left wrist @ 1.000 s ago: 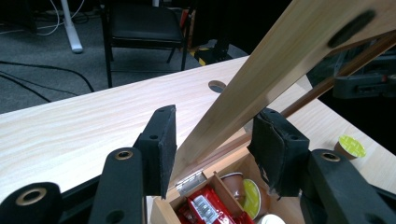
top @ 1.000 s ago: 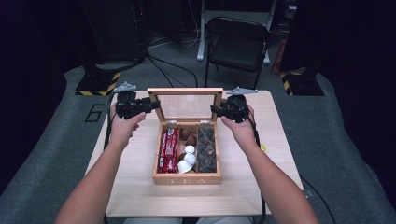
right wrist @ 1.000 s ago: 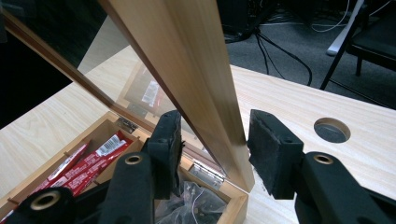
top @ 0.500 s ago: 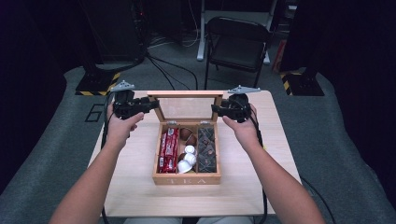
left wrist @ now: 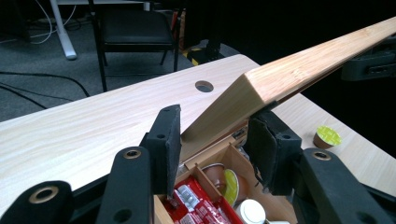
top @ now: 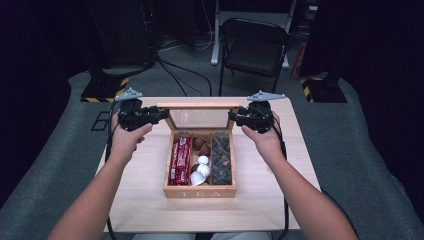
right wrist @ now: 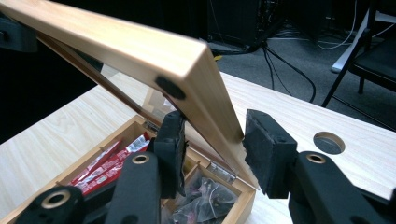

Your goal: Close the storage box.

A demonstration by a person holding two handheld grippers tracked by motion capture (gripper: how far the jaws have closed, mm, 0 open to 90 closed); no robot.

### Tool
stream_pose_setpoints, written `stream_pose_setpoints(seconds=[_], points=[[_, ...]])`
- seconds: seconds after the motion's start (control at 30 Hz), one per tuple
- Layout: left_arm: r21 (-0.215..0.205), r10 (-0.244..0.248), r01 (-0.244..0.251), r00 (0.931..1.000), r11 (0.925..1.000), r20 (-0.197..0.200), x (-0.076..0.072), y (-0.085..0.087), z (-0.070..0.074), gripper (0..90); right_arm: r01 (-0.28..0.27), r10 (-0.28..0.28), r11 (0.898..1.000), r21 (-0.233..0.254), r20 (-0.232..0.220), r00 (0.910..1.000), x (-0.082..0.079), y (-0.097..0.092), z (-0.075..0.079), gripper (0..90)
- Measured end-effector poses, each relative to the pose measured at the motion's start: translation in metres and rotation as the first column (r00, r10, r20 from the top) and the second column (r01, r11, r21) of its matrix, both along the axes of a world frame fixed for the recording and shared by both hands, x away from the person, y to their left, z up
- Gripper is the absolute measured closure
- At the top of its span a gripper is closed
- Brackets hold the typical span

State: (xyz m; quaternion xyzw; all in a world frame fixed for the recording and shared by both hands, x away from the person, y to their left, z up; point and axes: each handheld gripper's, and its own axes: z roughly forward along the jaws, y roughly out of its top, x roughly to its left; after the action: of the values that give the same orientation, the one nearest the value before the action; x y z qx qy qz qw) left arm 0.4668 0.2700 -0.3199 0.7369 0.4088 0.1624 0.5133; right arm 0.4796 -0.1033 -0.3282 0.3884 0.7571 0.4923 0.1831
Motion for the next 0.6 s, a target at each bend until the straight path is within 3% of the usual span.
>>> stream_pose_setpoints(seconds=[0.6], points=[[0.002, -0.024, 0.024, 0.9996, 0.9997, 0.013, -0.023, 0.002, -0.012, 53.5, -0.037, 0.037, 0.999, 0.012, 0.015, 0.9992, -0.029, -0.005, 0.001, 56.7]])
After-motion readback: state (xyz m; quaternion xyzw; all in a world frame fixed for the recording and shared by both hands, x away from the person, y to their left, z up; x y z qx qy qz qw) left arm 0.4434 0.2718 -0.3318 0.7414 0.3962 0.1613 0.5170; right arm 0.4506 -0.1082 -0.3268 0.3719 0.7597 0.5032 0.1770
